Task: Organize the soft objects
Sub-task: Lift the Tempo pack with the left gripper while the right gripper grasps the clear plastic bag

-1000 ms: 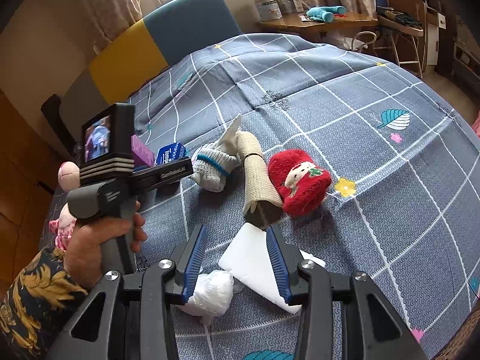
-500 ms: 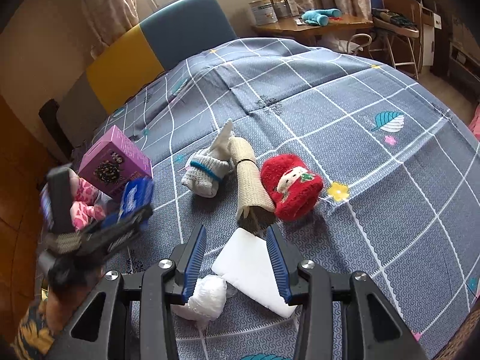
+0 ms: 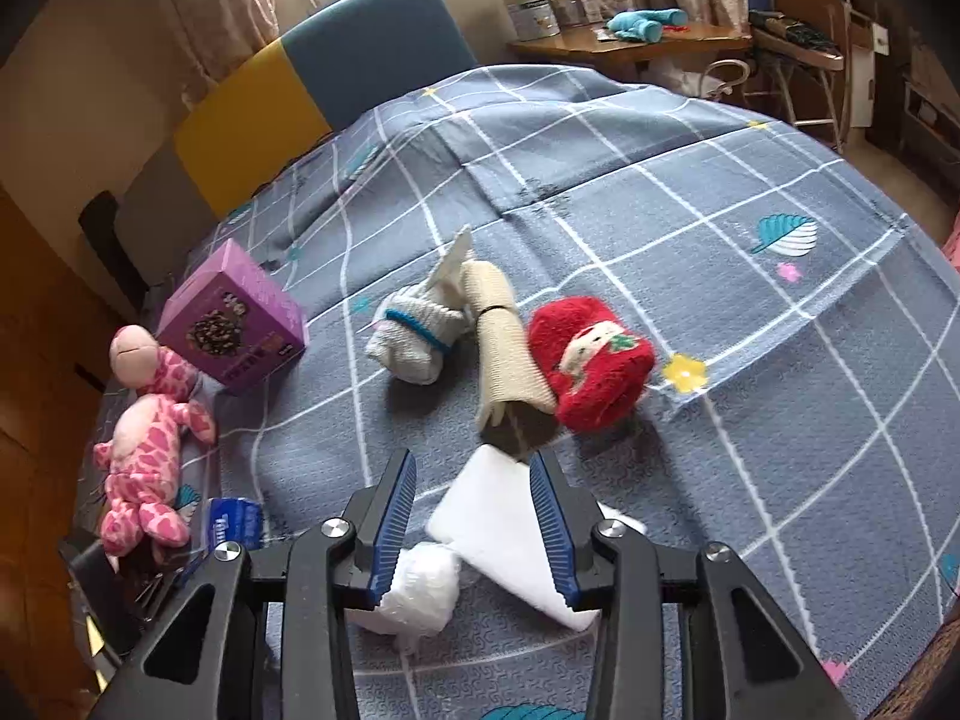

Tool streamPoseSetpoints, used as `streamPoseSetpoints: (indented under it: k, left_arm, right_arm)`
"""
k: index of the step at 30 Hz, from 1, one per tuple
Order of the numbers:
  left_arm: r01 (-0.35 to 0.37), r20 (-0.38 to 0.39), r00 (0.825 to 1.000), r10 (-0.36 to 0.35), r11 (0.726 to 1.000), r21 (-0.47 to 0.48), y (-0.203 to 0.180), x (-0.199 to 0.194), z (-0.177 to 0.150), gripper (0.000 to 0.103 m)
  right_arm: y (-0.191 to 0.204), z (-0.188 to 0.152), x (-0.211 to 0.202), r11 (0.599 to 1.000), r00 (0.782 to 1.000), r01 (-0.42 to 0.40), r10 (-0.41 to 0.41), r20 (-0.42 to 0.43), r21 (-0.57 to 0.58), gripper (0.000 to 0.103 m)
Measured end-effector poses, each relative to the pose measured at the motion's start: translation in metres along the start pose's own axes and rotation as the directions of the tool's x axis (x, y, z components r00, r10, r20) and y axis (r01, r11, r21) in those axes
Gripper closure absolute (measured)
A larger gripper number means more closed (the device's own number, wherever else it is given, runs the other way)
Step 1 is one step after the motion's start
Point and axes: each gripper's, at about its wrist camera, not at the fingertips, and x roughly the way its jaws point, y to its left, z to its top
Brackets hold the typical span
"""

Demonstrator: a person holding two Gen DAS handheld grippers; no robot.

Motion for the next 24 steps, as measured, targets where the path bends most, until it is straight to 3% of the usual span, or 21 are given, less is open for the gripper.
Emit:
streamPoseSetpoints:
  k: [4, 8, 12, 15, 18, 19, 20, 24]
  left_arm:
    - [0.021, 0.008, 1.0, -0.021, 1.0, -0.009, 0.003, 0.001, -0.002, 0.05]
    - [0.028, 0.011, 1.0, -0.028, 1.0, -0.011, 0.002, 0.004, -0.002, 0.05]
    - [0.039, 0.013, 0.999, -0.039, 0.999, -0.019, 0.006, 0.0, -0.003, 0.05]
    - [0.042, 0.013, 0.999, -0.041, 0.999, -0.023, 0.006, 0.001, -0.003, 0.049]
    - [0.045, 0.016, 0.999, -0.045, 0.999, -0.026, 0.007, 0.001, -0.003, 0.049]
    - [0.046, 0.016, 0.999, -0.045, 0.999, -0.027, 0.007, 0.001, -0.003, 0.049]
    - [0.046, 0.017, 0.999, -0.045, 0.999, -0.028, 0.007, 0.001, -0.004, 0.049]
    - [0.043, 0.022, 0.999, -0.043, 0.999, -0.025, 0.006, 0.0, -0.004, 0.049]
  right_arm:
    - [0.015, -0.006, 0.008, 0.99, 0.989, -0.135, 0.131, -0.067, -0.043, 0.063]
    - [0.055, -0.029, 0.019, 0.957, 0.981, -0.17, 0.142, -0.132, -0.236, 0.06]
    - [0.079, -0.048, 0.029, 0.912, 0.987, -0.108, 0.05, -0.154, -0.395, 0.043]
    - [0.084, -0.055, 0.037, 0.89, 0.986, -0.07, -0.006, -0.165, -0.45, 0.041]
    - [0.086, -0.065, 0.052, 0.86, 0.975, -0.033, -0.084, -0.205, -0.509, 0.042]
    - [0.087, -0.071, 0.058, 0.829, 0.97, 0.029, -0.159, -0.185, -0.559, 0.054]
    - [0.087, -0.076, 0.063, 0.797, 0.962, 0.081, -0.219, -0.162, -0.599, 0.054]
    - [0.088, -0.082, 0.064, 0.768, 0.961, 0.097, -0.239, -0.142, -0.633, 0.059]
